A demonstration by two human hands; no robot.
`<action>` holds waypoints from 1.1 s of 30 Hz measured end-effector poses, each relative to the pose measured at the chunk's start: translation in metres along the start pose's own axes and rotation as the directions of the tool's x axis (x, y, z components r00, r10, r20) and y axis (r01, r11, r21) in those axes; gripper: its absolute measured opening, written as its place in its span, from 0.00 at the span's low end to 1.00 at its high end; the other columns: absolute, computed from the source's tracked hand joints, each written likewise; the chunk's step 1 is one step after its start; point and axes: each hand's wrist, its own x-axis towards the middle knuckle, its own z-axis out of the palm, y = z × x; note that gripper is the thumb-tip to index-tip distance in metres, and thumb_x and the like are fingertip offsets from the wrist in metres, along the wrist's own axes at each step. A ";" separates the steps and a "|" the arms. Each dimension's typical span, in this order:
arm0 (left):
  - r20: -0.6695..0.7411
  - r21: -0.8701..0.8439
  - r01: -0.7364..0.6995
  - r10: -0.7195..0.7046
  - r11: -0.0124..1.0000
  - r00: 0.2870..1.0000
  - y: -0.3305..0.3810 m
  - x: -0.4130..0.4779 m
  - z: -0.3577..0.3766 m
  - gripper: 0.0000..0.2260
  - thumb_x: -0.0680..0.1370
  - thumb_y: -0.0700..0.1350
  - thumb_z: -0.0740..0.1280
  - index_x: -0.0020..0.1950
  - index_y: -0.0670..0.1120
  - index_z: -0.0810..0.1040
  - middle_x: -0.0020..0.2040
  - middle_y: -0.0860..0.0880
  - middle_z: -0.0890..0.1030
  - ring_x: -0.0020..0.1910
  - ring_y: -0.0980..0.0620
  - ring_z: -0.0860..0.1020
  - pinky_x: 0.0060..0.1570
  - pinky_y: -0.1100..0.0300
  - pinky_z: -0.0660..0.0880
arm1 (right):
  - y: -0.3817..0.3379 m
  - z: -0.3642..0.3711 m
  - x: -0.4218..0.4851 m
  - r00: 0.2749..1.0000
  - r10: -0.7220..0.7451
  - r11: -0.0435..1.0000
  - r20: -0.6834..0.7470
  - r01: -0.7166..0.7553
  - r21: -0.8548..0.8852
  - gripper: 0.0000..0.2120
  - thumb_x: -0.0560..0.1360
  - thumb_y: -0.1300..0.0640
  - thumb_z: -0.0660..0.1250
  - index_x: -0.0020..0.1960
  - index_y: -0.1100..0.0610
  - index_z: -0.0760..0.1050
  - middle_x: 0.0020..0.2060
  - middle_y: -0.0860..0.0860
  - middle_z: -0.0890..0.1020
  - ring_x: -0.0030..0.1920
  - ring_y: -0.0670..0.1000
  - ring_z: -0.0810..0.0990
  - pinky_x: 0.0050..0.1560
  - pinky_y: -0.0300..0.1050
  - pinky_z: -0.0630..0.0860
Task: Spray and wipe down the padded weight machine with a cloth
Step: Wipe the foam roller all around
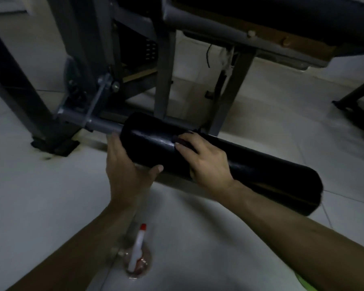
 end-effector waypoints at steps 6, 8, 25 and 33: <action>0.098 -0.237 0.114 -0.093 0.965 0.991 -0.024 0.011 -0.016 0.32 0.75 0.36 0.75 0.72 0.59 0.67 0.60 0.71 0.76 0.59 0.74 0.73 0.55 0.73 0.73 | -0.062 0.051 0.088 0.990 -0.139 0.987 0.035 0.135 0.089 0.15 0.75 0.61 0.71 0.61 0.60 0.83 0.64 0.59 0.81 0.69 0.63 0.77 0.65 0.54 0.77; 0.092 -0.220 0.094 -0.075 0.971 0.993 -0.026 0.016 -0.016 0.28 0.76 0.33 0.73 0.73 0.50 0.70 0.65 0.57 0.78 0.62 0.64 0.77 0.58 0.65 0.76 | -0.081 0.062 0.111 0.987 -0.147 0.982 0.063 0.138 0.129 0.14 0.75 0.62 0.72 0.60 0.59 0.84 0.63 0.58 0.81 0.70 0.63 0.75 0.71 0.59 0.73; -0.076 -0.016 0.019 -0.020 1.000 0.997 0.046 -0.002 0.020 0.34 0.78 0.47 0.73 0.81 0.50 0.63 0.81 0.39 0.57 0.79 0.37 0.56 0.77 0.48 0.54 | 0.046 -0.051 -0.066 0.997 -0.006 0.996 0.083 0.013 -0.087 0.21 0.76 0.70 0.70 0.67 0.59 0.81 0.67 0.58 0.80 0.72 0.61 0.75 0.65 0.52 0.79; 0.321 0.285 -0.542 0.454 0.791 0.831 0.072 -0.055 0.080 0.38 0.68 0.56 0.81 0.75 0.48 0.74 0.81 0.43 0.63 0.80 0.39 0.58 0.76 0.33 0.50 | 0.114 -0.140 -0.214 0.956 0.267 0.941 0.122 -0.231 -0.249 0.35 0.64 0.80 0.61 0.67 0.59 0.81 0.69 0.56 0.79 0.77 0.61 0.68 0.47 0.51 0.83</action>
